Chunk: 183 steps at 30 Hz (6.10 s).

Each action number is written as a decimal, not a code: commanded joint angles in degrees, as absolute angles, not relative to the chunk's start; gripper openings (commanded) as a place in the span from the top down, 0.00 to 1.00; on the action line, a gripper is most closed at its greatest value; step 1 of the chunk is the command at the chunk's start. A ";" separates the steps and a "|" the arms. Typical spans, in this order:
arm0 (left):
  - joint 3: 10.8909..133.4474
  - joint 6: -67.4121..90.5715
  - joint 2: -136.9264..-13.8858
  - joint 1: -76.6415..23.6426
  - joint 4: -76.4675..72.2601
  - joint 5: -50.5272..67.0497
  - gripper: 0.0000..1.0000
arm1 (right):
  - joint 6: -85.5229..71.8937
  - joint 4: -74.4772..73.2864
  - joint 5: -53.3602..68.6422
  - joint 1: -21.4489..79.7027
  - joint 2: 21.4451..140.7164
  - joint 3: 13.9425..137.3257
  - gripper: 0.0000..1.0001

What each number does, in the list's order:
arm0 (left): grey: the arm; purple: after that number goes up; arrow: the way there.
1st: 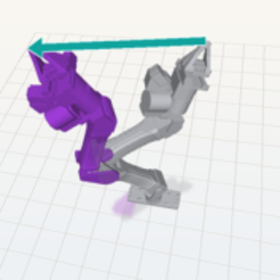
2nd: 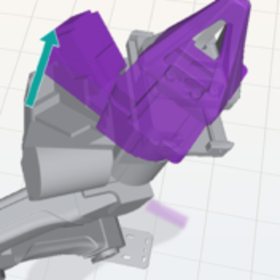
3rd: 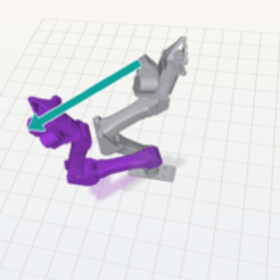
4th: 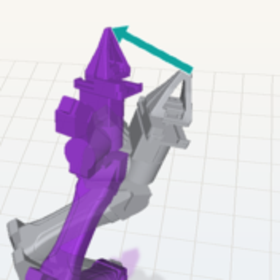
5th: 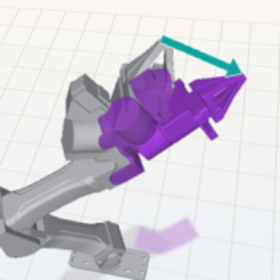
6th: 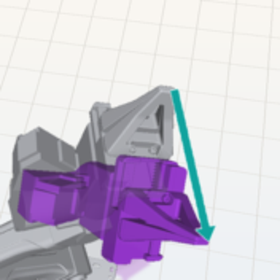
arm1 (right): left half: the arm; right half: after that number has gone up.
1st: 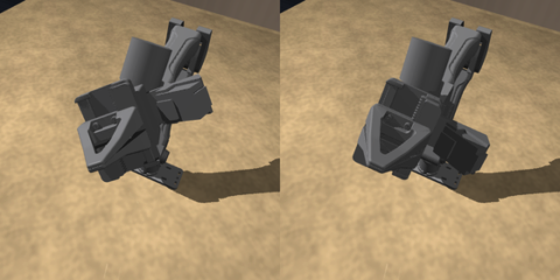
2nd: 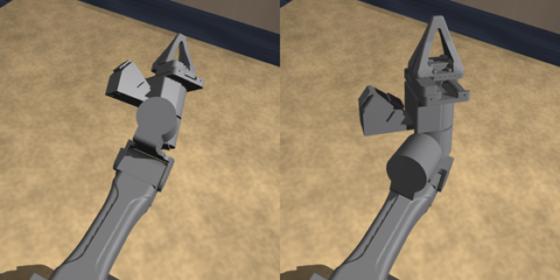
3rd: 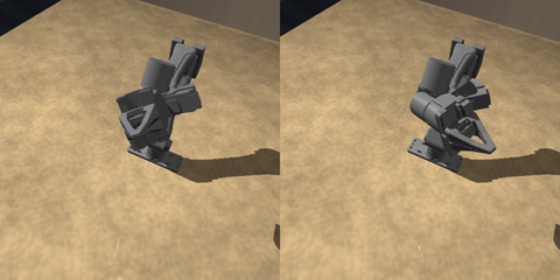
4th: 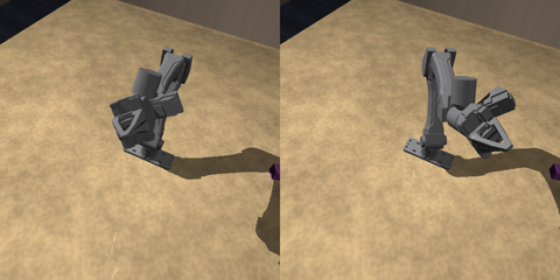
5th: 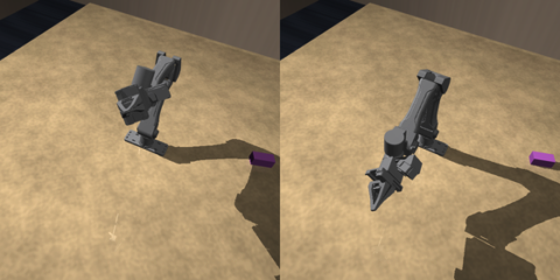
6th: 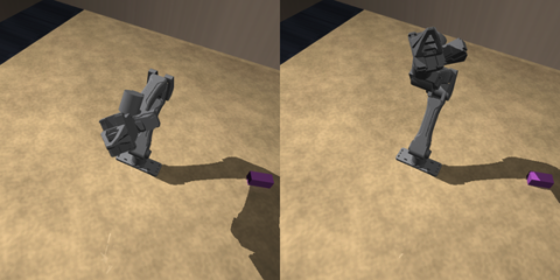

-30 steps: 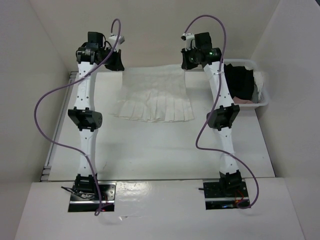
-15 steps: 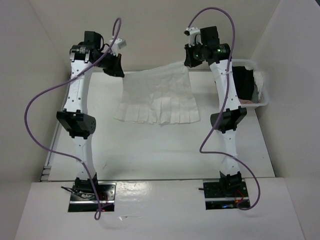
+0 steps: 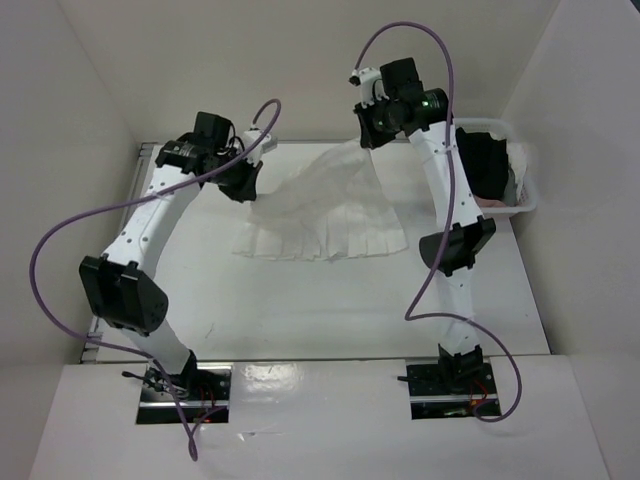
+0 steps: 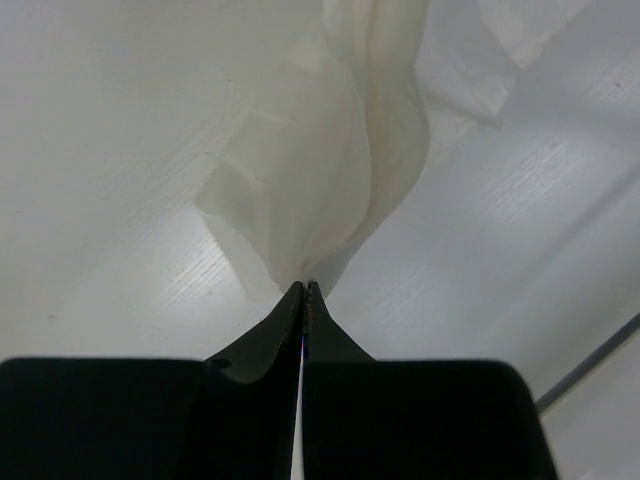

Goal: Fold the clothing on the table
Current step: Fold the skirt

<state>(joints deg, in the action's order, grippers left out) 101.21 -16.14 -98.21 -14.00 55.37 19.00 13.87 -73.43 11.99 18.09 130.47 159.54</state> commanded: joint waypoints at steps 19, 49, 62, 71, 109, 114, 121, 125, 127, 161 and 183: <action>82.45 -13.54 -90.88 -12.30 40.35 14.60 1.00 | 10.99 -31.31 -2.29 24.17 90.35 85.36 1.00; 70.22 -17.05 -99.84 -11.69 33.31 12.22 1.00 | 24.69 -26.19 3.52 19.50 91.68 67.41 1.00; 68.55 -21.18 -94.05 -12.74 37.79 14.77 0.78 | 29.00 -33.57 6.77 24.87 87.63 63.98 0.93; 67.50 -22.32 -90.01 -12.74 40.86 16.17 0.68 | 30.67 -39.62 8.00 29.71 85.34 62.32 0.71; 68.20 -12.83 -81.12 -12.74 40.17 13.97 0.00 | 30.75 -47.10 41.47 -5.44 94.82 72.68 0.03; 68.73 -12.30 -81.65 -12.74 40.17 13.45 0.00 | 32.26 -48.96 44.73 -9.75 101.67 73.39 0.03; 69.26 -12.30 -82.18 -12.74 40.17 13.45 0.00 | 34.80 -49.49 44.74 -10.81 103.97 71.54 0.03; 69.26 -12.30 -82.71 -12.74 40.17 13.45 0.00 | 35.42 -49.48 44.74 -10.81 103.97 70.93 0.03; 69.26 -12.30 -82.71 -12.74 40.17 13.45 0.00 | 35.94 -49.48 44.21 -10.81 103.97 70.40 0.03; 69.43 -12.30 -87.98 -11.51 38.50 13.45 0.00 | 29.36 -44.12 42.28 -2.38 112.68 74.79 0.03; 69.43 -12.30 -87.45 -10.99 38.50 12.92 0.00 | 26.63 -41.14 37.97 3.25 113.82 75.85 1.00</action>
<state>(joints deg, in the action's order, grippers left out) 67.83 -13.13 -87.88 -11.33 38.94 12.64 26.98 -43.88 38.83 2.79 113.75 73.87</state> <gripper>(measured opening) 1.000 0.011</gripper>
